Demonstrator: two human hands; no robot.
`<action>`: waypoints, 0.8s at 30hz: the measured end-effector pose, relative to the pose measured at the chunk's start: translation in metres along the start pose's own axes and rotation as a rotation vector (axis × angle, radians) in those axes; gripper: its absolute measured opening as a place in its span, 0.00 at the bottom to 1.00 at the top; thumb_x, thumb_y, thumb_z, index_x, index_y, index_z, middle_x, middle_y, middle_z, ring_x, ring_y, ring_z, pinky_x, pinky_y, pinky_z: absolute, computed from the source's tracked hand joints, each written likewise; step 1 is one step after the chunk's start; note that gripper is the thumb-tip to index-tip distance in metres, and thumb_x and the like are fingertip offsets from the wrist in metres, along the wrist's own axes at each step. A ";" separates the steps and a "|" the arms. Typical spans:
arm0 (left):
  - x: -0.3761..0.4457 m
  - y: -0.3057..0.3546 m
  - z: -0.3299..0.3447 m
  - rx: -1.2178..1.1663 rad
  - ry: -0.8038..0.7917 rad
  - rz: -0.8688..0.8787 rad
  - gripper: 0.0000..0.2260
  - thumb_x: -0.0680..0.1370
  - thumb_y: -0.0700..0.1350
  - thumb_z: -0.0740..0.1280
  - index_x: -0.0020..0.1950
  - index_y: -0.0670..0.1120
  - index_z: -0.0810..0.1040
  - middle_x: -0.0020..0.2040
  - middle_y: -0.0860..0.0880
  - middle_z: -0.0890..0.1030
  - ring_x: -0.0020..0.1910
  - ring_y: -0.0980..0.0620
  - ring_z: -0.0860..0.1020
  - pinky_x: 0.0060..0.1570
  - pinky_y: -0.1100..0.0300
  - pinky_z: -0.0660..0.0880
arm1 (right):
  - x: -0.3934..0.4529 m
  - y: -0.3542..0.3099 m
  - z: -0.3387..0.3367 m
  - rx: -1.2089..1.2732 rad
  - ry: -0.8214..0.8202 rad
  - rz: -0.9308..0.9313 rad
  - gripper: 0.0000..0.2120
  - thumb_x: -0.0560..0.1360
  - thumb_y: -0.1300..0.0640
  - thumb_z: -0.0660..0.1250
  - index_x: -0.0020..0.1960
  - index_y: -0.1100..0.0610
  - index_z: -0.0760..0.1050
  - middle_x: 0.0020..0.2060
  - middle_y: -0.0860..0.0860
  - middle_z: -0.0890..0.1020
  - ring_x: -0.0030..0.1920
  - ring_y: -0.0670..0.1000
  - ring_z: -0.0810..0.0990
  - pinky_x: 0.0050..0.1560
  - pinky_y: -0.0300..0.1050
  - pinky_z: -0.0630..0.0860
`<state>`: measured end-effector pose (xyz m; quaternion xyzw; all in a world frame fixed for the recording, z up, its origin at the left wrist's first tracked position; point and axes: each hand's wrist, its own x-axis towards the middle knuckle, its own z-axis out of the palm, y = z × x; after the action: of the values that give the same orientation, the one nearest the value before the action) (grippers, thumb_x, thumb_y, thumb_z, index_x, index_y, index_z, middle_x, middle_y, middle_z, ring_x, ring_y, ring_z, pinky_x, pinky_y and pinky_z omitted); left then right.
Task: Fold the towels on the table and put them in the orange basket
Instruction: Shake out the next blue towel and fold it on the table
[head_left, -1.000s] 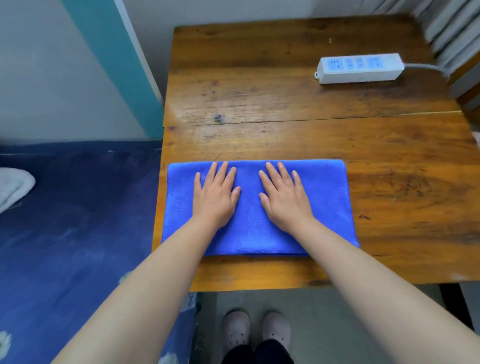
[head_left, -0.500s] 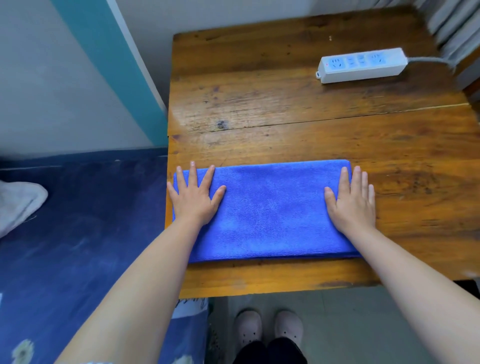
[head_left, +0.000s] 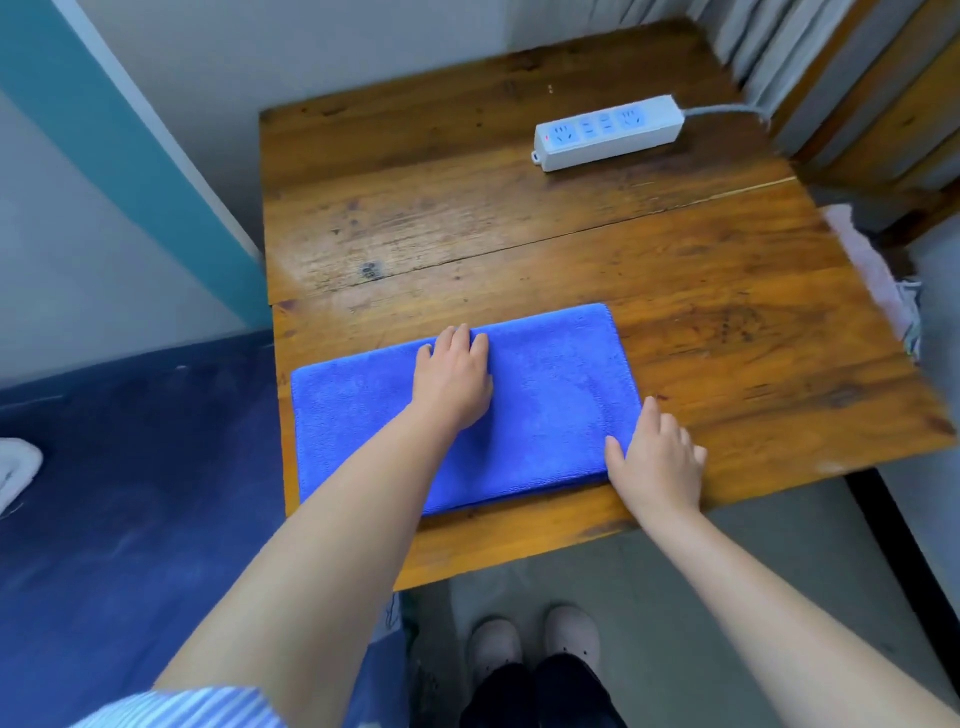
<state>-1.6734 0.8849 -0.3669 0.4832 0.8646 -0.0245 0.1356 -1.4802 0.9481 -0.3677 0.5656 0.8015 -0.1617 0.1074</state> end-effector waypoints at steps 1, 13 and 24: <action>0.003 0.002 -0.001 0.003 -0.018 -0.009 0.15 0.77 0.43 0.58 0.62 0.41 0.66 0.63 0.45 0.68 0.65 0.46 0.64 0.58 0.52 0.65 | 0.000 -0.002 0.000 0.033 -0.020 0.029 0.28 0.76 0.51 0.61 0.71 0.62 0.57 0.63 0.59 0.71 0.64 0.59 0.69 0.60 0.51 0.64; 0.039 0.026 -0.018 -0.140 -0.201 -0.050 0.29 0.72 0.39 0.62 0.71 0.46 0.59 0.66 0.44 0.68 0.65 0.42 0.65 0.62 0.51 0.65 | 0.028 -0.004 -0.018 0.267 -0.217 0.206 0.11 0.72 0.56 0.63 0.53 0.58 0.74 0.56 0.56 0.77 0.59 0.58 0.72 0.59 0.48 0.66; 0.105 0.069 -0.041 -0.348 -0.260 -0.092 0.22 0.76 0.45 0.62 0.70 0.44 0.64 0.65 0.45 0.73 0.63 0.44 0.71 0.60 0.54 0.70 | 0.113 0.038 -0.074 0.272 -0.178 0.080 0.05 0.72 0.57 0.66 0.46 0.53 0.71 0.54 0.52 0.78 0.59 0.56 0.73 0.58 0.47 0.64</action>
<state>-1.6760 1.0162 -0.3481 0.4053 0.8522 0.0569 0.3261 -1.4815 1.0863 -0.3446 0.5899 0.7363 -0.3139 0.1065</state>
